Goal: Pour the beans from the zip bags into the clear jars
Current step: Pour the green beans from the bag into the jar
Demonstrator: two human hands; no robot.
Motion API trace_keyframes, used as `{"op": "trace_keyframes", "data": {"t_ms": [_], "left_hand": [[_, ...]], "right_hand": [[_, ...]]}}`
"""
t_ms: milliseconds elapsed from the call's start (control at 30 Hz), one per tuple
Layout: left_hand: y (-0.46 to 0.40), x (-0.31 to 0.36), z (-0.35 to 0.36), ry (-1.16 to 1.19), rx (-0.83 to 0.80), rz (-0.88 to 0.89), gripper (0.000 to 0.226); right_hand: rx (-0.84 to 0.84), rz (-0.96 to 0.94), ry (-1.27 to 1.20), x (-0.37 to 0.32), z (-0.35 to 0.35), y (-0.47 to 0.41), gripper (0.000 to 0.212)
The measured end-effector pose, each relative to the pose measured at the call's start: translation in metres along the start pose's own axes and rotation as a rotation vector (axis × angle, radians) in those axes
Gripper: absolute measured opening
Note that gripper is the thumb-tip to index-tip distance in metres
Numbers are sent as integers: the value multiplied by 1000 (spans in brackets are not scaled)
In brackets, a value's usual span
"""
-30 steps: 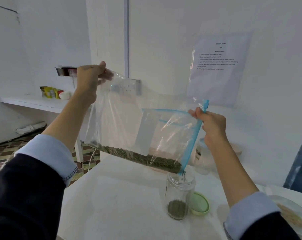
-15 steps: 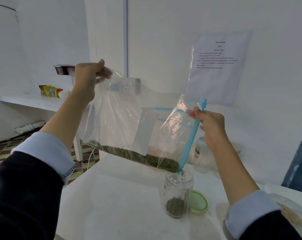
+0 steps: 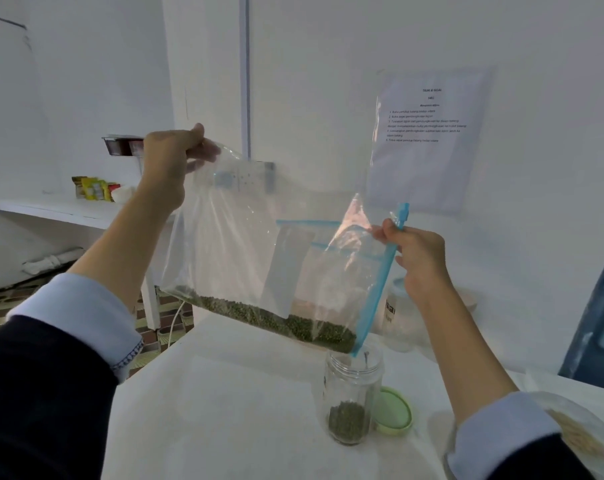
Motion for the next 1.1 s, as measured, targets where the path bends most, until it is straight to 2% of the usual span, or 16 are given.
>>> {"op": "trace_keyframes", "data": {"t_ms": [167, 600, 1100], "left_hand": [[-2, 7, 1, -14, 1, 24, 29], [-1, 13, -1, -34, -16, 73, 29], [-3, 7, 1, 11, -43, 45, 31]], "right_hand": [[8, 18, -4, -1, -2, 1, 19], [26, -39, -37, 0, -6, 1, 16], [14, -5, -42, 8, -6, -3, 14]]}}
Point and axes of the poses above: each hand's wrist, its own y-axis away from the middle knuckle, its own z-axis out of the palm, x = y × z, the point moved 10 cm from there along -y, towards the middle knuckle, and after that the axes turned 10 degrees about z, right-handed, at the moved point
